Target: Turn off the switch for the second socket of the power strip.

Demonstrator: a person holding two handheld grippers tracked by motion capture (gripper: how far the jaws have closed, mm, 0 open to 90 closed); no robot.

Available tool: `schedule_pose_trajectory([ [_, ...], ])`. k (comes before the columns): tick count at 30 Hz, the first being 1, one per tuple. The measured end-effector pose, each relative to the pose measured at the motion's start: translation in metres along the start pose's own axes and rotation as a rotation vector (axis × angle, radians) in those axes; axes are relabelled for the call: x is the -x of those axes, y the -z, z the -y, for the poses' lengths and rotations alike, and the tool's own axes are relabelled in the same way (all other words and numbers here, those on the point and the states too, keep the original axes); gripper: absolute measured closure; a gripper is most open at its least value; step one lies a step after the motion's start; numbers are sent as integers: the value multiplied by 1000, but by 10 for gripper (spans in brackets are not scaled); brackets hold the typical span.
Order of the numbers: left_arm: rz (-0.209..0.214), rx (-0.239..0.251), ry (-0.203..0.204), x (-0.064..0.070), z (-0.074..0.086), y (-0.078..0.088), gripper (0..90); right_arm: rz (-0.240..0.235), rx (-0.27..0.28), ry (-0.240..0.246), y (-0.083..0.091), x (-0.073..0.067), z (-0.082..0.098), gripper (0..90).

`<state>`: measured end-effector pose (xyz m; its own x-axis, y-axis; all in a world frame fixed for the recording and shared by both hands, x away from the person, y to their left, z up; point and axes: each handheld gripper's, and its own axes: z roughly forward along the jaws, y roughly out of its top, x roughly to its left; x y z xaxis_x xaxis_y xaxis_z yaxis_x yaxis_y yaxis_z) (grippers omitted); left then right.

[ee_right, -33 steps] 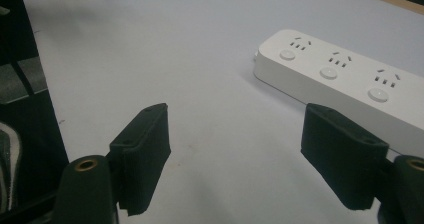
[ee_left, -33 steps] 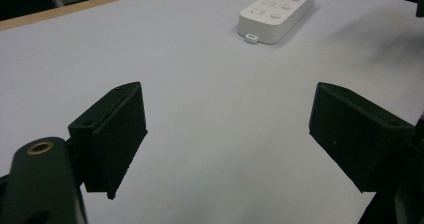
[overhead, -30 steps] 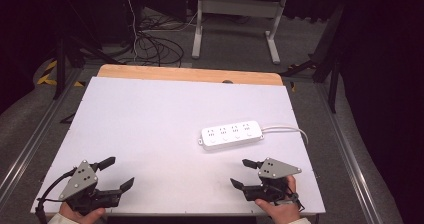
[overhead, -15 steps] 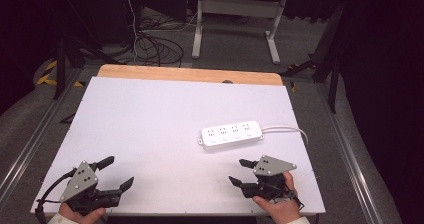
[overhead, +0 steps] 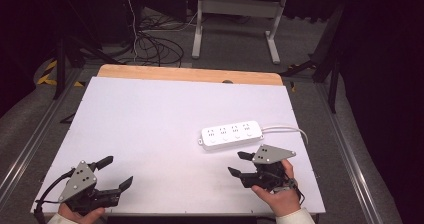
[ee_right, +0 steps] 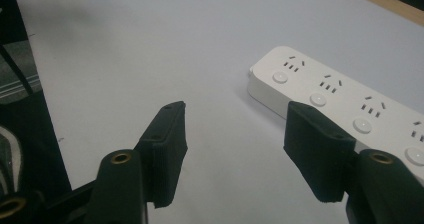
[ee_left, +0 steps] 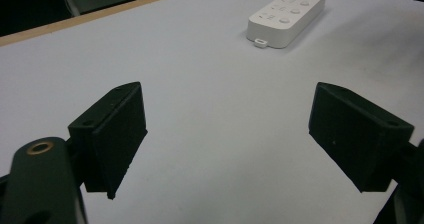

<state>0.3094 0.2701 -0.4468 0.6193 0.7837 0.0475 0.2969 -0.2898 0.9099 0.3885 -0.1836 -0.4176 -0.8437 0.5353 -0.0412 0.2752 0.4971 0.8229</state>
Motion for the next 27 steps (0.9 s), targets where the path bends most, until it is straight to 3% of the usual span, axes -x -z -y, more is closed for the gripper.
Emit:
schedule_pose_trajectory([
  [13, -5, 1, 1, 0, 0, 0, 158, 7, -1, 23, 4, 10, -16, 453],
  [19, -10, 0, 1, 1, 0, 0, 159, -13, -31, 12, 5, 15, -22, 725],
  [23, -12, 0, 1, 1, 0, 0, 159, 6, -38, -6, 5, 22, -29, 887],
  [27, -12, 0, 0, 1, 0, 0, 159, 38, -52, -27, 3, 31, -37, 900],
])
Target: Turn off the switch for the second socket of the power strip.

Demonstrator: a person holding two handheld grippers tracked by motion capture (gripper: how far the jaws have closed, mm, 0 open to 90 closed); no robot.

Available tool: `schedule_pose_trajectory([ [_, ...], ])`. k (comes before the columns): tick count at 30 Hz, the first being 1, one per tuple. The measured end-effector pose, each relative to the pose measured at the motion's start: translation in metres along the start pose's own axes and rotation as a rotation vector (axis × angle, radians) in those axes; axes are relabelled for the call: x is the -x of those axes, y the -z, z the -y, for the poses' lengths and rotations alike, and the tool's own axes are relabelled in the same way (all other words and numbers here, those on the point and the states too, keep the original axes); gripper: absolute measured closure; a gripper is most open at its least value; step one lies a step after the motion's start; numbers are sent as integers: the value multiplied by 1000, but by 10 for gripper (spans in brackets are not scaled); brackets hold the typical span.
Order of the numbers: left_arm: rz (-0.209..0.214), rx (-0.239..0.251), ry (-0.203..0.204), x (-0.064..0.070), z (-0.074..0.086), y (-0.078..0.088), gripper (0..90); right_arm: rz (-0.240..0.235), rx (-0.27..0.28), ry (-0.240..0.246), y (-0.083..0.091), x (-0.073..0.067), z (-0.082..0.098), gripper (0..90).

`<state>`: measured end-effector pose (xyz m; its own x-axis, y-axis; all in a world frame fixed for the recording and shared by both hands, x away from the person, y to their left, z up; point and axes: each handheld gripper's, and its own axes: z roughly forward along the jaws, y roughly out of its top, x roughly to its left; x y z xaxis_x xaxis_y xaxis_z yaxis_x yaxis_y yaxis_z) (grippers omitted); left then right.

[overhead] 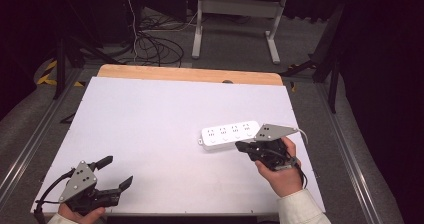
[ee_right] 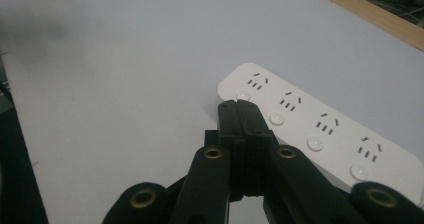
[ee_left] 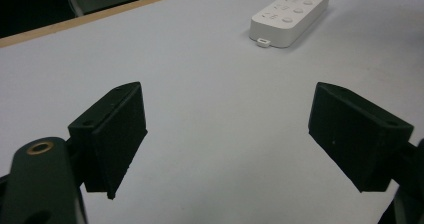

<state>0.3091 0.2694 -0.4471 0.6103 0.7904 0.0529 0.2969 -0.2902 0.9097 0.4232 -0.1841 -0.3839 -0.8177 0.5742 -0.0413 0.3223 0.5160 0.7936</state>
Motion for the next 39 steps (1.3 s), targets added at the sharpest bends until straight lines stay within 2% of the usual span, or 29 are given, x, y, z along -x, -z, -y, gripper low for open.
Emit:
schedule_pose_trajectory([
  [10, 0, -4, 4, 0, 0, -1, 159, 56, -18, -46, -7, 20, -12, 900],
  [18, 2, -4, 13, -1, 1, -1, 159, 99, -47, -82, -19, 38, -15, 900],
  [31, -1, -3, 9, -2, 1, -1, 161, 137, -150, -107, -49, 64, -21, 900],
  [36, 2, -3, 21, -1, 1, -1, 162, 135, -192, -108, -60, 67, -22, 900],
  [39, 1, -6, 12, -3, 1, -1, 162, 133, -210, -109, -66, 69, -22, 900],
])
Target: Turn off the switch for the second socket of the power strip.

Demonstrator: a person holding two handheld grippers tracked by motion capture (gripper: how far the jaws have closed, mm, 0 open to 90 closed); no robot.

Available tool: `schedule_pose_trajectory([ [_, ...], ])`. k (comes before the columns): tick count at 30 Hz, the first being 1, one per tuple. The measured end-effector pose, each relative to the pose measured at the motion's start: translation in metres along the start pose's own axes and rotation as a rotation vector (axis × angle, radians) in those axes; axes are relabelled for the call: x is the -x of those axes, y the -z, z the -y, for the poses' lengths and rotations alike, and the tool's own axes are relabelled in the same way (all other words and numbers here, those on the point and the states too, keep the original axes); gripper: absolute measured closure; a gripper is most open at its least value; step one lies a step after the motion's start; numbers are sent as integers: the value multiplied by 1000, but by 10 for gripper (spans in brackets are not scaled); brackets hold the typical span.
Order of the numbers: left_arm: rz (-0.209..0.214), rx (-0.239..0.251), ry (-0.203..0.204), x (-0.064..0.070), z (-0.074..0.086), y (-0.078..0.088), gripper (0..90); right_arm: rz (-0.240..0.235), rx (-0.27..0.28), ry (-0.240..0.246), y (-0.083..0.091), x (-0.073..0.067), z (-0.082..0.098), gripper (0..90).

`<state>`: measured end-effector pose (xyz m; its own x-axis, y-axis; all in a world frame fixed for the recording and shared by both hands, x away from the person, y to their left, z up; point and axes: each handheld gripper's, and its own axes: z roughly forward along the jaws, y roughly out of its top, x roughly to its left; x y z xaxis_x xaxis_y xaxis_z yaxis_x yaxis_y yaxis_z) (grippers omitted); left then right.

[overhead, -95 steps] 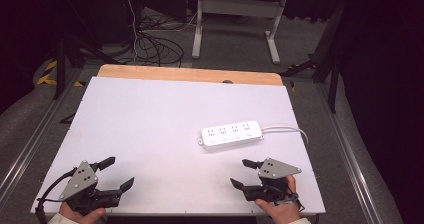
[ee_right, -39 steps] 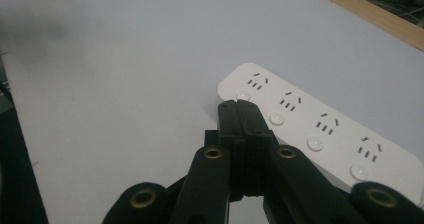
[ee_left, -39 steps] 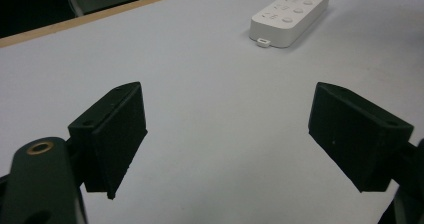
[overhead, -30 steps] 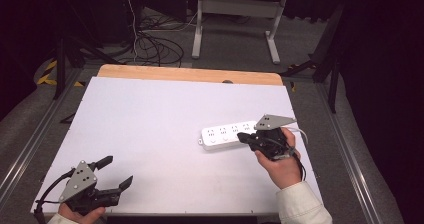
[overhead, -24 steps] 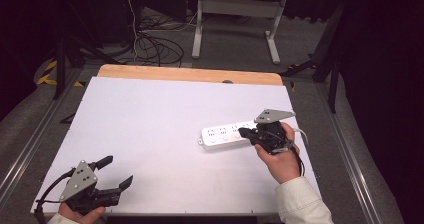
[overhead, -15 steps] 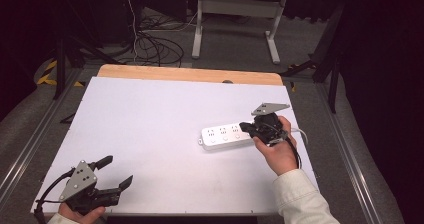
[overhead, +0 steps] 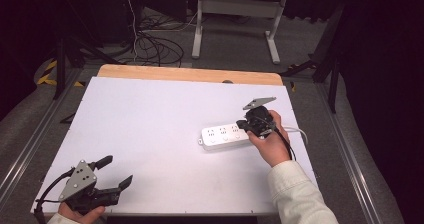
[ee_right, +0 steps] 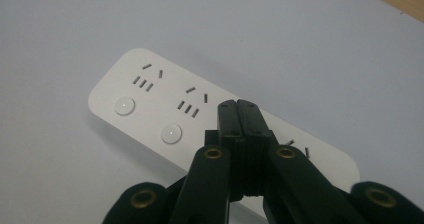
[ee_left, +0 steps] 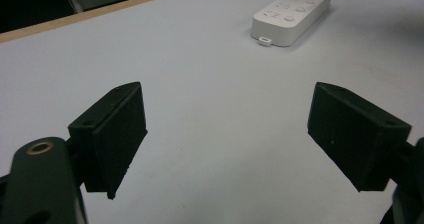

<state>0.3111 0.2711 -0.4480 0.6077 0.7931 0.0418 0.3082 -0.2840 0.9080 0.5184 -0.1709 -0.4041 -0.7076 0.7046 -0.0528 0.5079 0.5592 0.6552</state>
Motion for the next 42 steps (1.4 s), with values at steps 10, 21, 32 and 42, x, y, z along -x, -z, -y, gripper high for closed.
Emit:
schedule_pose_trajectory([
  [10, 0, 2, 1, 0, 0, 0, 163, -44, -39, -66, -15, 11, 1, 900],
  [21, 1, 4, 2, 0, 0, 0, 163, -52, -94, -56, -27, 14, 3, 900],
  [32, 2, 0, 4, 0, 0, 0, 163, -72, -158, -26, -35, 10, 4, 900],
  [42, -1, -1, 2, 0, 0, 0, 163, -79, -184, -16, -34, 7, 5, 900],
])
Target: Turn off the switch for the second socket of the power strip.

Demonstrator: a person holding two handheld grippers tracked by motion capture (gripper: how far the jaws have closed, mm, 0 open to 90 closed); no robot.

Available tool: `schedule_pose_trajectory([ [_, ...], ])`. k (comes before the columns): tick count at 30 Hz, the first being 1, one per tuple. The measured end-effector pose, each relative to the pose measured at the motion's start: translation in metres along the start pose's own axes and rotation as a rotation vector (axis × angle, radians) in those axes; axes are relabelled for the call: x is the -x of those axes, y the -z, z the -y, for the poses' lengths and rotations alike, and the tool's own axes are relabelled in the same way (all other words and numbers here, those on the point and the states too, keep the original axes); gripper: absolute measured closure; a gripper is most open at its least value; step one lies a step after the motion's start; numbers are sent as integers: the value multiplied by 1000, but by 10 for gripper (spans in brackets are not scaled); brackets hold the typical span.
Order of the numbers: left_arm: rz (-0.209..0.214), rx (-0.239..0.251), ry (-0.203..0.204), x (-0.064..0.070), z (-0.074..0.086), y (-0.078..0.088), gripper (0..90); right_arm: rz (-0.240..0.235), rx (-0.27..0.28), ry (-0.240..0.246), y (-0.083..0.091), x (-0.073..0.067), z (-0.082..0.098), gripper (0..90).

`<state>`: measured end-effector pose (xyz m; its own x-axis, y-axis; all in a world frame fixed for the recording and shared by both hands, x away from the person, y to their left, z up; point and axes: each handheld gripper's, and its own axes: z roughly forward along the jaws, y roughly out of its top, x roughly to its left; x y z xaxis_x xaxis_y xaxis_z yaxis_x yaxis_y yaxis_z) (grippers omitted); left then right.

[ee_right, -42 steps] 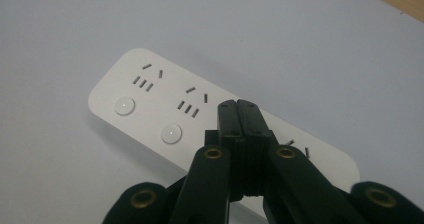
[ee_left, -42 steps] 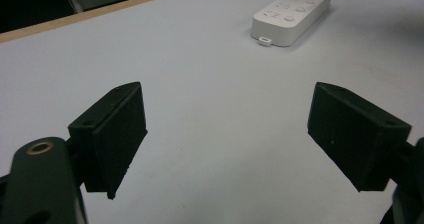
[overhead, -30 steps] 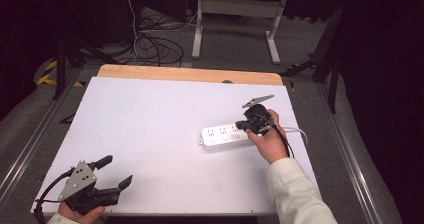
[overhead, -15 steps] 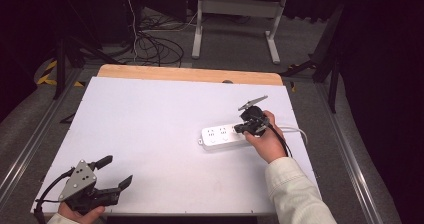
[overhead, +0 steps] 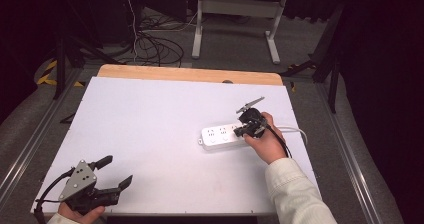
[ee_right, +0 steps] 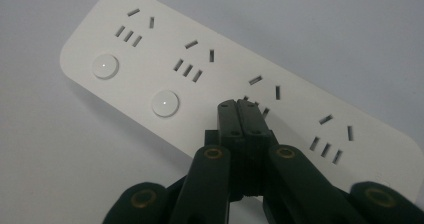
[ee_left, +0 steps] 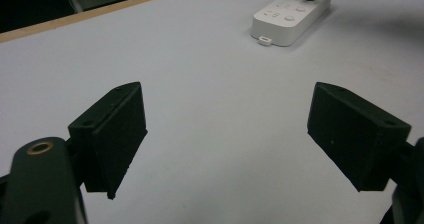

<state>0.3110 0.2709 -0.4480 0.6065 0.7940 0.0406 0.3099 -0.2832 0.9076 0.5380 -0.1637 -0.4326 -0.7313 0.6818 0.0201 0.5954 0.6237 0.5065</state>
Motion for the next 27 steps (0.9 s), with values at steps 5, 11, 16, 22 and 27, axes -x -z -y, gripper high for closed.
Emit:
schedule_pose_trajectory([
  [5, -1, -2, -2, 0, 0, 0, 163, 6, 0, 3, 0, -1, 0, 900],
  [11, -3, 2, 2, 0, 0, 0, 163, 30, -7, 28, -1, -4, 0, 900],
  [16, -4, 2, 1, 1, 0, 0, 164, 35, -6, 28, -2, -5, 1, 900],
  [22, -3, 1, 3, 1, 0, 0, 164, 37, 7, 28, -2, -5, 3, 900],
  [27, -2, 2, 9, 1, 0, 0, 164, 28, 12, 16, -2, -4, 5, 900],
])
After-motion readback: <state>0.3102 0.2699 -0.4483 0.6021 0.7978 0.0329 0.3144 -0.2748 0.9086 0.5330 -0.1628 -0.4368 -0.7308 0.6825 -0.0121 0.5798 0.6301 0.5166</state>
